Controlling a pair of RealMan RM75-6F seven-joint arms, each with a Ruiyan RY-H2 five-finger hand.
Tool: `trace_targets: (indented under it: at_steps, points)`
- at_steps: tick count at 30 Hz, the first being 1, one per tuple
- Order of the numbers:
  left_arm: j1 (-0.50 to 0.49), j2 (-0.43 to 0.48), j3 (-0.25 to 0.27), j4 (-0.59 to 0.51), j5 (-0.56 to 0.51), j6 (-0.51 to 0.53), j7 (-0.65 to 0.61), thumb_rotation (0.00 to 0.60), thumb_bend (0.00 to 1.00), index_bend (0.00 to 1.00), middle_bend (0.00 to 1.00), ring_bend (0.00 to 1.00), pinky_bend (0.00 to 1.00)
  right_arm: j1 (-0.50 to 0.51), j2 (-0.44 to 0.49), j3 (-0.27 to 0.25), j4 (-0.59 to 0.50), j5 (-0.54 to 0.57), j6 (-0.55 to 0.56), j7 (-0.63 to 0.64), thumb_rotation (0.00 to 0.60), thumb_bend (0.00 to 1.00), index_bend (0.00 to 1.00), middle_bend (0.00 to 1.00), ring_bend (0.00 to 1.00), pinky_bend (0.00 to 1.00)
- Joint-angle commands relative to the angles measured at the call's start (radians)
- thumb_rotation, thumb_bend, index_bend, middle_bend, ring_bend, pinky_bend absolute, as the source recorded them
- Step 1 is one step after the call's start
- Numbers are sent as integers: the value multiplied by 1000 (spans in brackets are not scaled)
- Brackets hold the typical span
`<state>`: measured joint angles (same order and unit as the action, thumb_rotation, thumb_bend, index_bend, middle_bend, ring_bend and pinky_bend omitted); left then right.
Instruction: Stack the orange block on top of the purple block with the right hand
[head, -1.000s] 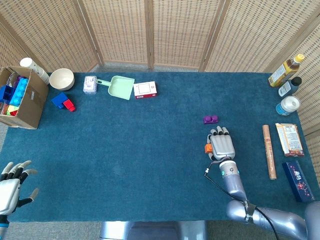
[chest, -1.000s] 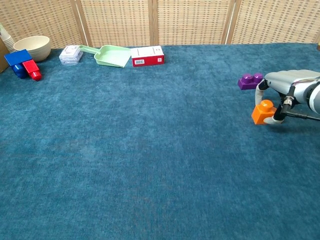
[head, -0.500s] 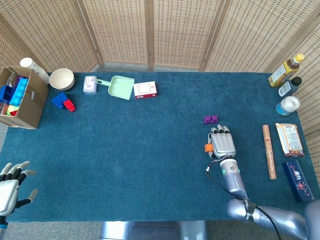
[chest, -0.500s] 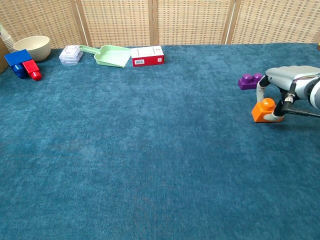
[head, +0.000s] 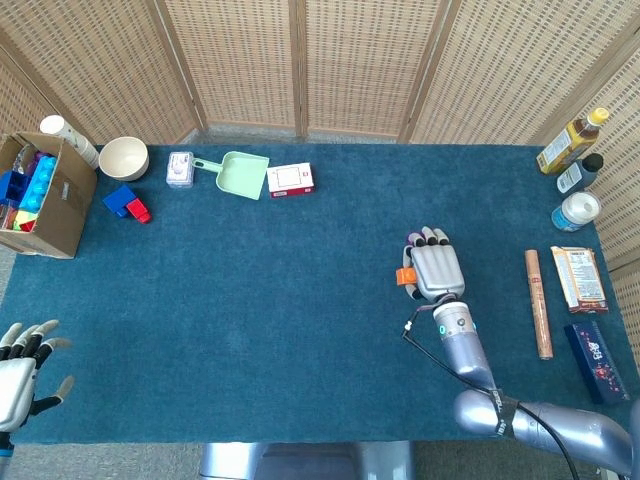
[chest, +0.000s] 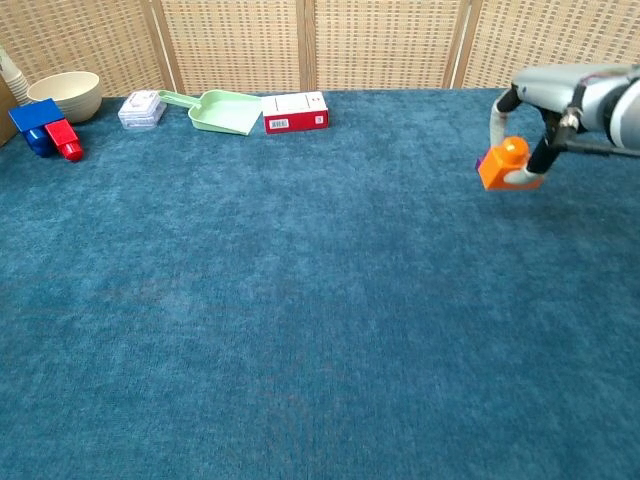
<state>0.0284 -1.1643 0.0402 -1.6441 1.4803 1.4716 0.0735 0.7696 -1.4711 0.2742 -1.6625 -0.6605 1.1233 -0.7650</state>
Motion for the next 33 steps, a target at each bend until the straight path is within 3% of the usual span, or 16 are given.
trace_targets:
  at_steps: [1,13,33]
  points:
    - [0,0,1,0,0,-1,1,600,370,334,165,153,0,27,1,16,7,28,-6,-19,600,275,595,222,114,144]
    - [-2,3,1,-4,-10,-10,11,600,370,335,165,153,0,139,-34,43,153,141,-79,-67,600,274,603,222,115,144]
    - [-11,-6,-2,-30,-32,-31,61,600,370,336,165,153,0,257,-40,-6,387,254,-271,-94,600,268,603,222,115,144]
